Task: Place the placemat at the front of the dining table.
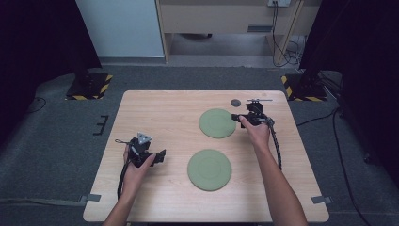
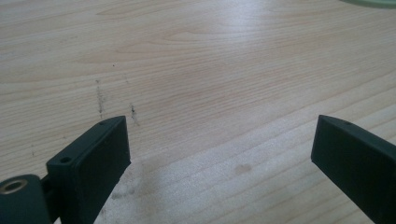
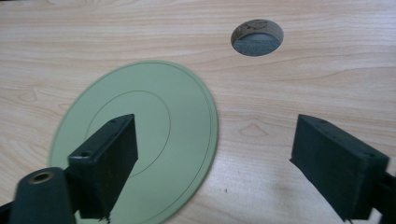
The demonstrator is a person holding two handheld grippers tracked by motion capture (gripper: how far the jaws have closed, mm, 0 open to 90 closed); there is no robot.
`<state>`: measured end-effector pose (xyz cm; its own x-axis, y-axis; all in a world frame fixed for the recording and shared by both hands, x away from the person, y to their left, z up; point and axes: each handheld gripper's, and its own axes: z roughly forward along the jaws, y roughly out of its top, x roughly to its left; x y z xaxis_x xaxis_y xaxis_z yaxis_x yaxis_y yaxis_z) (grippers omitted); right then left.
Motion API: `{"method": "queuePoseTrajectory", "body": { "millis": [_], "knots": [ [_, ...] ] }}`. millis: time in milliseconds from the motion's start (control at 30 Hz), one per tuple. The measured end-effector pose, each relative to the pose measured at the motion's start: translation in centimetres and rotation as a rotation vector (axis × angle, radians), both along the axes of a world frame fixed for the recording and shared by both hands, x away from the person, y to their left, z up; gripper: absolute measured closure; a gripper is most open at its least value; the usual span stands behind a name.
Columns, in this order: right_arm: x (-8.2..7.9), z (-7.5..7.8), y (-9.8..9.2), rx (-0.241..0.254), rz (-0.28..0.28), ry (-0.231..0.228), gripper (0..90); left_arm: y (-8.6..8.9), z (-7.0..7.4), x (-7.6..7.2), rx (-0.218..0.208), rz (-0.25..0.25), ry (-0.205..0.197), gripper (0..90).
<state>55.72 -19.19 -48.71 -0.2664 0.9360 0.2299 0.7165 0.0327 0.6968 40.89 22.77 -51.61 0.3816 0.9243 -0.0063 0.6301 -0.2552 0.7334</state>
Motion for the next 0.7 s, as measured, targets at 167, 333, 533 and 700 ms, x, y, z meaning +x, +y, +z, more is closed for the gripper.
{"method": "queuePoseTrajectory", "body": {
  "millis": [167,333,533,700],
  "knots": [
    [-1.4,1.2,-0.6,-0.013,-0.025,-0.018,12.0,-0.3,-0.3,-0.4,0.015,-0.012,0.006,3.8],
    [-2.6,1.9,-1.7,-0.006,-0.034,-0.027,10.1,-0.4,-0.4,-0.6,0.023,-0.024,0.009,3.7],
    [-4.5,2.7,-2.6,-0.008,-0.012,-0.036,8.0,-0.3,-0.4,-0.7,0.020,-0.021,0.005,3.5],
    [-5.8,3.0,-2.6,-0.022,0.009,-0.039,7.9,-0.3,-0.6,-0.9,0.021,-0.028,0.008,3.4]
  ]
}}
